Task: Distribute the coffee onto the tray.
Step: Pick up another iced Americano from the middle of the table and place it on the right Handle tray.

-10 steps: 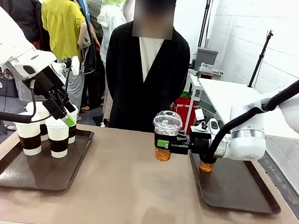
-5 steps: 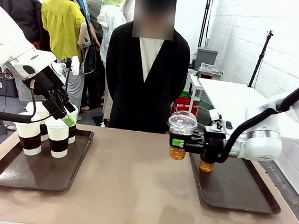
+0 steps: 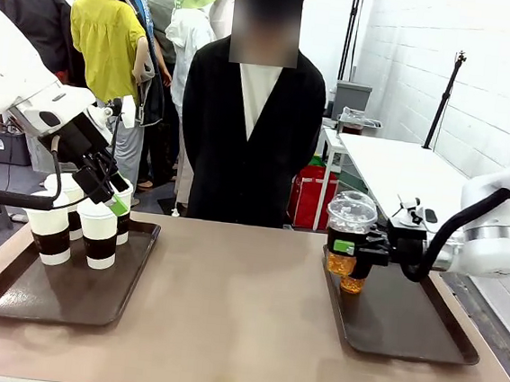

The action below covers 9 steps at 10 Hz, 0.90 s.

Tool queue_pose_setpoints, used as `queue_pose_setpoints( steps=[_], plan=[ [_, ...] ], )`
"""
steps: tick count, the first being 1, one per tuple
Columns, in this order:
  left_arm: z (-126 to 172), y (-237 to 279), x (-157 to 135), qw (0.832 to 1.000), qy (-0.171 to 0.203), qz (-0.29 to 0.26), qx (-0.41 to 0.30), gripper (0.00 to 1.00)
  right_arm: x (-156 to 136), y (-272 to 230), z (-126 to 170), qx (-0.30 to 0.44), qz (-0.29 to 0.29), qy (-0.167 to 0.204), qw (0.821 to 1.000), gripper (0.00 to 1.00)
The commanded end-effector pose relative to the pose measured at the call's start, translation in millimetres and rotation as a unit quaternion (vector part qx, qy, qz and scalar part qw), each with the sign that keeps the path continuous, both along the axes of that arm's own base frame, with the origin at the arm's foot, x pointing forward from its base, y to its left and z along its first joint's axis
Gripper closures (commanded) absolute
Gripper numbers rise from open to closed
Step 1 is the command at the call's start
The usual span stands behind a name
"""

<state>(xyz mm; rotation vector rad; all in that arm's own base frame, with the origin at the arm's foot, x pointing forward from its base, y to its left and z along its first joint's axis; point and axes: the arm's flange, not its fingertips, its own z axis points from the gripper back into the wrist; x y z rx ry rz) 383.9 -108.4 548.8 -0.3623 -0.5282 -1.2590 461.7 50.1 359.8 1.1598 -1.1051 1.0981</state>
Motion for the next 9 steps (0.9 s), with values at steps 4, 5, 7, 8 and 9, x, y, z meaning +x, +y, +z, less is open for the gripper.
queue_pose_setpoints(
  steps=[4, 5, 7, 8, 9],
  plan=[
    [-1, 2, 1, 1.0, -0.002, -0.011, -0.012, 0.0, 1, -46, -7, -0.004, -0.001, 0.009, 1.0, 0.39],
    [-1, 2, 1, 1.0, -0.002, -0.011, -0.012, 0.0, 2, -53, -12, -0.006, 0.0, 0.012, 1.0, 0.39],
    [-1, 2, 1, 1.0, -0.002, -0.011, -0.012, 0.0, 4, -68, -21, -0.01, 0.004, 0.008, 1.0, 0.39],
    [-1, 2, 1, 1.0, -0.002, -0.011, -0.012, 0.0, 3, -73, -26, -0.004, 0.006, 0.005, 1.0, 0.39],
    [-1, 2, 1, 1.0, -0.002, -0.011, -0.012, 0.0, 5, -78, -30, 0.001, 0.007, 0.005, 1.0, 0.39]
  ],
)
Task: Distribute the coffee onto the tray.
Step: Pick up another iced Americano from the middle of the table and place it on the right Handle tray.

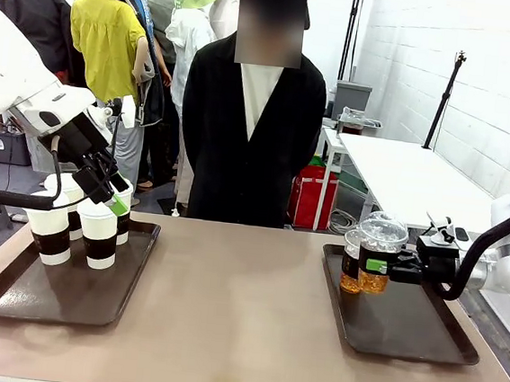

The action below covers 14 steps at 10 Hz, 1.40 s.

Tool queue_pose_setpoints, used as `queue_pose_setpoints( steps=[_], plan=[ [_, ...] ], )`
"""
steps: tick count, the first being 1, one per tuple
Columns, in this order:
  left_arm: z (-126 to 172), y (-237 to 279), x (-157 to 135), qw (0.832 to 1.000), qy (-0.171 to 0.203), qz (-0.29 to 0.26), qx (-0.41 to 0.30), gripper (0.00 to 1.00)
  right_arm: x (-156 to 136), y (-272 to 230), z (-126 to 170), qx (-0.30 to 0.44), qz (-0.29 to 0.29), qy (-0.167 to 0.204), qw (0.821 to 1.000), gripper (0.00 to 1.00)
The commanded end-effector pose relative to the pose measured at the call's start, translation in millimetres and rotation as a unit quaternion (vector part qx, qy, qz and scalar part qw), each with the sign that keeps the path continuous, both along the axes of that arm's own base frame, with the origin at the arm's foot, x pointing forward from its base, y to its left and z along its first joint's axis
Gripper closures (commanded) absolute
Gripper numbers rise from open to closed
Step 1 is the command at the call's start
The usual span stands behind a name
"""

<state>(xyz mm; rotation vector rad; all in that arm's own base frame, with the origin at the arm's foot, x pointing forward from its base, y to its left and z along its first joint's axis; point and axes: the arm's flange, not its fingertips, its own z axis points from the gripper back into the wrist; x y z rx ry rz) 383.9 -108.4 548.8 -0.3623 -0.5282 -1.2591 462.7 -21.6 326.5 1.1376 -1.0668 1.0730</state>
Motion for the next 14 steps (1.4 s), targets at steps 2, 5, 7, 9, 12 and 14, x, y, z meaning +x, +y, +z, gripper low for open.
queue_pose_setpoints(
  steps=[2, 5, 7, 9, 12, 14],
  plan=[
    [-1, 2, 1, 1.0, -0.002, -0.011, -0.012, 0.0, 4, -12, -12, 0.018, 0.014, -0.003, 1.0, 0.39],
    [-1, 2, 1, 1.0, -0.002, -0.011, -0.012, 0.0, 3, -19, -30, 0.021, 0.011, 0.002, 1.0, 0.39],
    [-1, 2, 1, 1.0, -0.002, -0.011, -0.012, 0.0, 0, -24, -42, 0.024, 0.017, 0.007, 1.0, 0.39],
    [-1, 2, 1, 1.0, -0.002, -0.011, -0.012, 0.0, -5, -29, -51, 0.027, 0.027, 0.016, 0.999, 0.39],
    [-1, 2, 1, 1.0, -0.002, -0.011, -0.012, 0.0, -7, -33, -62, 0.026, 0.046, 0.026, 0.998, 0.39],
    [-1, 2, 1, 1.0, -0.002, -0.011, -0.012, 0.0, -7, -34, -69, 0.026, 0.052, 0.028, 0.998, 0.39]
  ],
)
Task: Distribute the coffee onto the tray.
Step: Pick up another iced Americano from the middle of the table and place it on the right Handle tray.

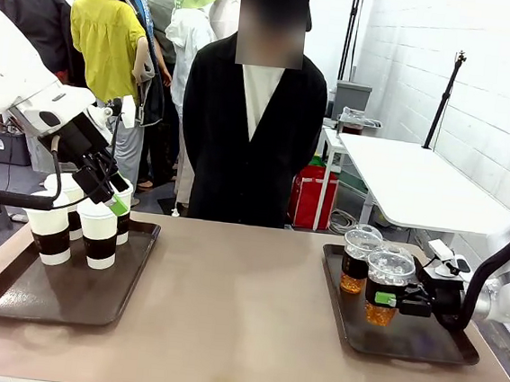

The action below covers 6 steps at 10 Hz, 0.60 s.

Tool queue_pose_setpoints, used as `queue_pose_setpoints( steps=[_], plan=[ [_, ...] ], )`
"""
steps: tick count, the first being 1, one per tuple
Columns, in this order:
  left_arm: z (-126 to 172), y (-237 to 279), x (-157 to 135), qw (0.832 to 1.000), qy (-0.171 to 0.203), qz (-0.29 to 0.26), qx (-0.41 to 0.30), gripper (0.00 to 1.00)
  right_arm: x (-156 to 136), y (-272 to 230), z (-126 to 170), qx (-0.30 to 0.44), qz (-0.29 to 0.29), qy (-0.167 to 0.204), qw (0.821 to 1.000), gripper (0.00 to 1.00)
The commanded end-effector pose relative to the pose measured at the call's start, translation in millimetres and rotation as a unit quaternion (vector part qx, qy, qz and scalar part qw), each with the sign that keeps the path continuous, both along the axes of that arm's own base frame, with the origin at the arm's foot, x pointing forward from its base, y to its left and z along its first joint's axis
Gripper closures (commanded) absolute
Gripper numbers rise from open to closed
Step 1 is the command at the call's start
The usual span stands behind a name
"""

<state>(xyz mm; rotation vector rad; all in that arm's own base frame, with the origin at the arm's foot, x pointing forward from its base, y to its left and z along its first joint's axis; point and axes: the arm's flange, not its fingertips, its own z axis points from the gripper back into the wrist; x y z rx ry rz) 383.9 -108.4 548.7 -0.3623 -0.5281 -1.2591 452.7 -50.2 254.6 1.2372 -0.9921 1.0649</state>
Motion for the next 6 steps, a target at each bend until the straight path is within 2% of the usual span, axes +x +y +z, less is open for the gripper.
queue_pose_setpoints(
  steps=[1, 6],
  plan=[
    [-1, 2, 1, 1.0, -0.002, -0.011, -0.012, 0.0, 4, -6, 0, 0.016, 0.014, -0.012, 1.0, 0.39],
    [-1, 2, 1, 1.0, -0.002, -0.011, -0.012, 0.0, 4, -13, -22, 0.025, 0.013, -0.018, 0.999, 0.39]
  ],
)
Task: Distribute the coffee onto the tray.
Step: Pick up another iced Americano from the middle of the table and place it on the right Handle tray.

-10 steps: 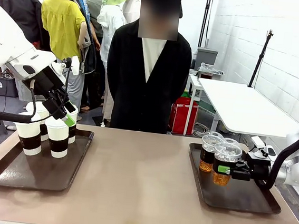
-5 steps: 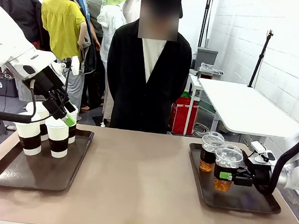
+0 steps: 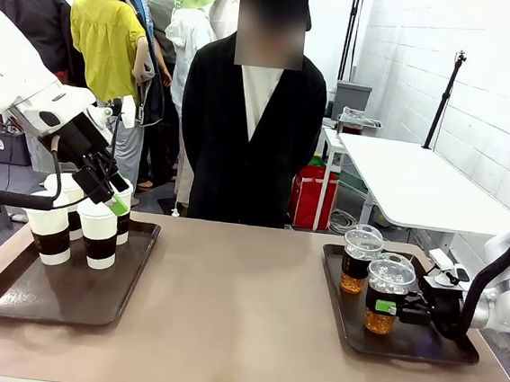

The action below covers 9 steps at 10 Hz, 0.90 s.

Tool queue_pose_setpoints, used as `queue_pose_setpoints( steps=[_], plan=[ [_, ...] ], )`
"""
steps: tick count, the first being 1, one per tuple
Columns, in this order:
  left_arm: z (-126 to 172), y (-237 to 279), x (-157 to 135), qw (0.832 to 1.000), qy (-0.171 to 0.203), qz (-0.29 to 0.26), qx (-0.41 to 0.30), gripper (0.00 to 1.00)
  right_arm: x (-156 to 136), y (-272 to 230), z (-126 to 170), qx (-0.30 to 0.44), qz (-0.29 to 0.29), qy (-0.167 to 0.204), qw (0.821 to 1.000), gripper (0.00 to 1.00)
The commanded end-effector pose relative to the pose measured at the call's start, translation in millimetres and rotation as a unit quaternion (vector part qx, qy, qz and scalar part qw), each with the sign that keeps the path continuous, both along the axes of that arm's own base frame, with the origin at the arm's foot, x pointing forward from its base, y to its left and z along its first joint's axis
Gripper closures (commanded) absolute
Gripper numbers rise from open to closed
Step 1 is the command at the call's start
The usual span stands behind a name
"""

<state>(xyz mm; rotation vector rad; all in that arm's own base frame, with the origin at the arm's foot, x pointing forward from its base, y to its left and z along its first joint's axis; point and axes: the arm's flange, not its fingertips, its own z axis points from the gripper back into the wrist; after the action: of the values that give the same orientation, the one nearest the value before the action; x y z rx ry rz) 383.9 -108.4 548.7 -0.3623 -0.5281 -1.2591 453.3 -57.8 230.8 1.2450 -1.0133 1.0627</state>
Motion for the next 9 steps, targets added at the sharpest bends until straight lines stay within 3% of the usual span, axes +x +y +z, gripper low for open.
queue_pose_setpoints(
  steps=[1, 5, 7, 9],
  plan=[
    [-0.8, 2.4, 1.0, 1.0, -0.002, -0.011, -0.012, 0.0, 3.6, -6.7, -1.8, 0.018, 0.013, -0.016, 1.0, 0.39],
    [-0.8, 2.4, 1.0, 1.0, -0.002, -0.011, -0.012, 0.0, 5.2, -7.9, -8.2, 0.004, 0.015, -0.027, 1.0, 0.39],
    [-0.8, 2.4, 1.0, 1.0, -0.002, -0.011, -0.012, 0.0, 3.4, -10.1, -7.5, -0.005, 0.011, -0.023, 1.0, 0.01],
    [-0.8, 2.4, 1.0, 1.0, -0.002, -0.011, -0.012, 0.0, 1.3, -13.1, -4.8, -0.01, 0.007, -0.023, 1.0, 0.0]
  ],
)
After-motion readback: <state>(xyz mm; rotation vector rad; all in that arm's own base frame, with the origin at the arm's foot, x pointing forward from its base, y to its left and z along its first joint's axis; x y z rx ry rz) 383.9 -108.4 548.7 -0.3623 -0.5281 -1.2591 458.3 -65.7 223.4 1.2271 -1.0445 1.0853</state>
